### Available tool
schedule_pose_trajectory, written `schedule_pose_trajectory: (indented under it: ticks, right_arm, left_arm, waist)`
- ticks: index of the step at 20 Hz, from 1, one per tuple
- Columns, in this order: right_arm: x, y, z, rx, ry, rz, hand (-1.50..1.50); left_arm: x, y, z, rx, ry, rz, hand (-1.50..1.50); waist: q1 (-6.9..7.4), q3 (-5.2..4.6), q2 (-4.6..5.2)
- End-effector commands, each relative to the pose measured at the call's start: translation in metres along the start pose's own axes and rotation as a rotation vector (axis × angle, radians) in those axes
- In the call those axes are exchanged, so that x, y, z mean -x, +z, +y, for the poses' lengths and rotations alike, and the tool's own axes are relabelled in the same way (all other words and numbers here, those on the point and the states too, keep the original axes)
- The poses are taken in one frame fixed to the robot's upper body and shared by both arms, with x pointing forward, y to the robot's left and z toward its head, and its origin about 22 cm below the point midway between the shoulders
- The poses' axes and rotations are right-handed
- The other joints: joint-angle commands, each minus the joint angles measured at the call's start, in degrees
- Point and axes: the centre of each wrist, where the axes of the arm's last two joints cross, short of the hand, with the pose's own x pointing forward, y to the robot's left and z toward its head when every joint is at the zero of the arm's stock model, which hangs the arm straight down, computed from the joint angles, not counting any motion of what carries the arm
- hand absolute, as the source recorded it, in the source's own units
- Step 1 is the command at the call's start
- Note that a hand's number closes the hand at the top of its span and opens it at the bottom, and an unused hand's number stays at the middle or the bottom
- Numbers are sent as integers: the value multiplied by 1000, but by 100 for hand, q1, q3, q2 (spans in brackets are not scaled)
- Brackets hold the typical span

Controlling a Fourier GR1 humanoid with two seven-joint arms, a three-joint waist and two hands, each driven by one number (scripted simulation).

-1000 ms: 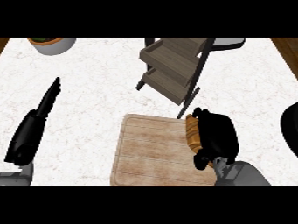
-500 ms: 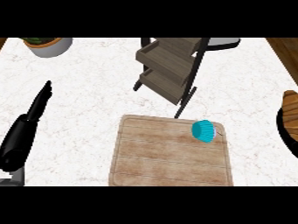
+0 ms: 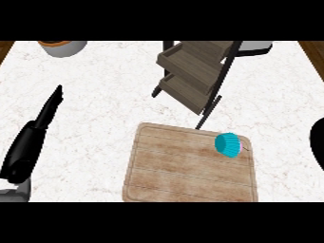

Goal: Pick the croissant from the cutting board and place it in the tiered basket

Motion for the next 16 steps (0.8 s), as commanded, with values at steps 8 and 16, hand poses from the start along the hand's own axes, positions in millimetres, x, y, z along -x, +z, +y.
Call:
schedule_pose_trajectory:
  ticks: [8,16]
  right_arm:
    - [-64,-20,-94,72,-47,-3,150]
    - [-117,-55,-101,40,-111,28,150]
  left_arm:
    - [-3,-7,-8,53,19,-21,0]
    - [-20,-20,-24,73,19,-68,0]
  waist:
    - [384,-20,65]
    - [570,-39,110]
